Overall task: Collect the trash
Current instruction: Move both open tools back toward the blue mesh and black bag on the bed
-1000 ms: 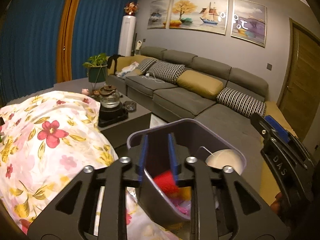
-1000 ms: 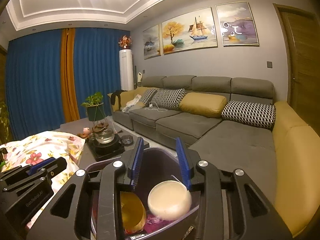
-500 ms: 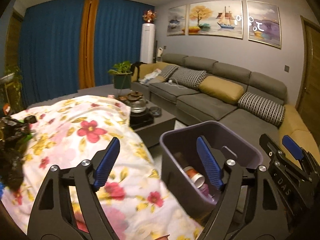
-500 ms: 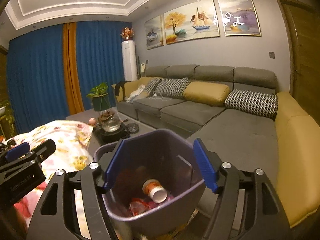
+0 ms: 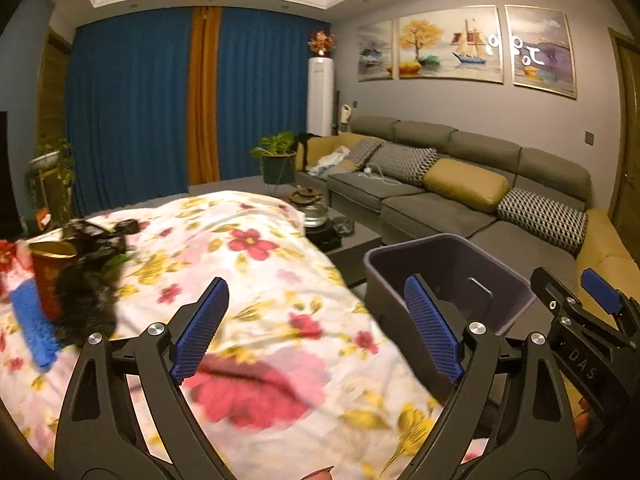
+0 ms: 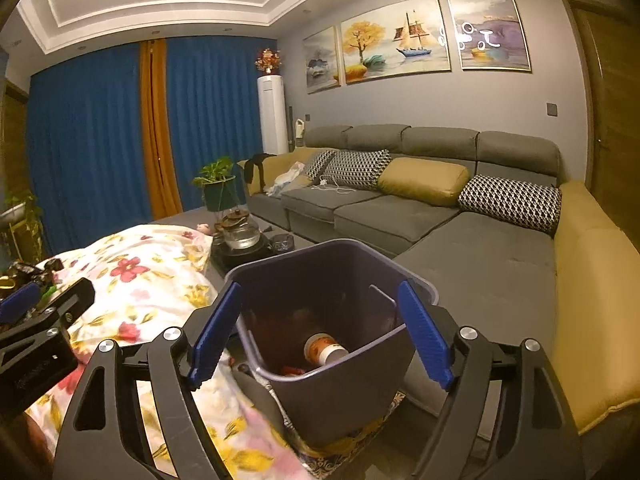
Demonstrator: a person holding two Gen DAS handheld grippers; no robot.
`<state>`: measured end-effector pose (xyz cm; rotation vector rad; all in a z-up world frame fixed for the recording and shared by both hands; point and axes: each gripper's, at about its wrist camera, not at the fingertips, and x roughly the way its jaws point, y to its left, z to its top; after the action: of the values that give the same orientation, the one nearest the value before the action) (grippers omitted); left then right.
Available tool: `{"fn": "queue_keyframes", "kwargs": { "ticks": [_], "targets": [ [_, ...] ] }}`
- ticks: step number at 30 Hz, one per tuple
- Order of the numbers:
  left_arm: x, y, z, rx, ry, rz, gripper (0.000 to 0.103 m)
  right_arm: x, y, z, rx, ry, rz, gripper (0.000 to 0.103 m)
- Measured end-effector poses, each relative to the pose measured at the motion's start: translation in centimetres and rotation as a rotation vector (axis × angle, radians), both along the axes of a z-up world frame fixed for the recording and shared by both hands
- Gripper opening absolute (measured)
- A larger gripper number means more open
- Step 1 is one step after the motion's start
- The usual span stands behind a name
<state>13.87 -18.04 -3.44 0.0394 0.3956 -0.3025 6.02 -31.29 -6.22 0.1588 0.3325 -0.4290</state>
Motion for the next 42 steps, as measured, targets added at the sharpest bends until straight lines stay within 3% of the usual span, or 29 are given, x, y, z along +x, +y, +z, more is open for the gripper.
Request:
{"fn": "queue_keyframes", "kwargs": {
  "ticks": [20, 35, 42],
  "targets": [
    [-3.1, 13.3, 0.0, -0.006, 0.004, 0.257, 0.088, 0.6, 11.1, 0.4, -0.002, -0.007, 0.23, 0.079],
    [-2.5, 26.5, -0.7, -0.044, 0.008, 0.538, 0.088, 7.0, 23.1, -0.2, -0.018, 0.014, 0.511, 0.078],
    [-1.1, 29.6, -0.9, -0.06, 0.018, 0.582, 0.088, 11.1, 28.2, -0.4, -0.04, 0.035, 0.605, 0.078]
  ]
}}
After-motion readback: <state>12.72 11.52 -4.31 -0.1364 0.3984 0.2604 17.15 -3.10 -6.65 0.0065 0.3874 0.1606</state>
